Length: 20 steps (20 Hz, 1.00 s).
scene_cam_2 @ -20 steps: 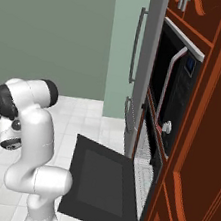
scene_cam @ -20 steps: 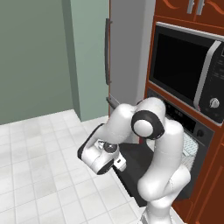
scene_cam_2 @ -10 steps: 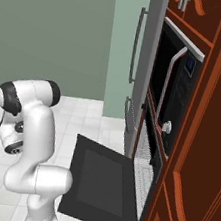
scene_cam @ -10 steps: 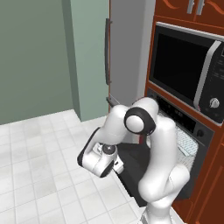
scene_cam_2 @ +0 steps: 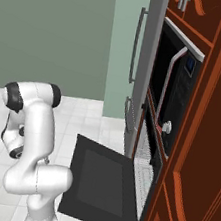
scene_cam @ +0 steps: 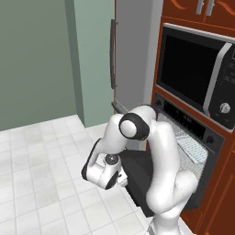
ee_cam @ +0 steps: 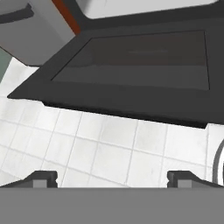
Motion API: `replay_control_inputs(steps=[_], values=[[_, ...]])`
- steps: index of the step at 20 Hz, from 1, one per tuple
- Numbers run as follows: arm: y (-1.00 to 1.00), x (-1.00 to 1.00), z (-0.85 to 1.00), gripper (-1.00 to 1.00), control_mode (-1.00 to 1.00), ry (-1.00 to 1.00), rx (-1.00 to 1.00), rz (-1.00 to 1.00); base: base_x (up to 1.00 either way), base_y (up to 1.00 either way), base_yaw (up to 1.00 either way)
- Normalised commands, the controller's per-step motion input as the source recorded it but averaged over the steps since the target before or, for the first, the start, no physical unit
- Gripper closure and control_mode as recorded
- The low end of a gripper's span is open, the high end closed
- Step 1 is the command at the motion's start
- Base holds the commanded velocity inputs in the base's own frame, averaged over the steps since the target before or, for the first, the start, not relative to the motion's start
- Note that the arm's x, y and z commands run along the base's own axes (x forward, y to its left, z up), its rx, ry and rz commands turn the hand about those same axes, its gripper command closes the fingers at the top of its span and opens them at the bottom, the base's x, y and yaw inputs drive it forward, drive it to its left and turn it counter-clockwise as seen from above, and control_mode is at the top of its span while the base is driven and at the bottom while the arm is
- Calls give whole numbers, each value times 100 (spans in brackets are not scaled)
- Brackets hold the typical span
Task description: Take the baked cake out of the oven and place it on the plate for cooling. Then close the oven door.
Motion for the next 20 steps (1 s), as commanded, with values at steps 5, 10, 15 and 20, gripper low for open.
replay_control_inputs(steps=[5,10,15,20], values=[[35,4,-51,-100,-100,-12,-16,-14,0,0,0],[25,17,-46,-100,-100,-10,-14,-13,0,0,0],[2,22,-43,-100,-100,-11,-10,-8,0,0,0],[0,14,-43,-100,-100,-11,-11,-2,0,0,0]])
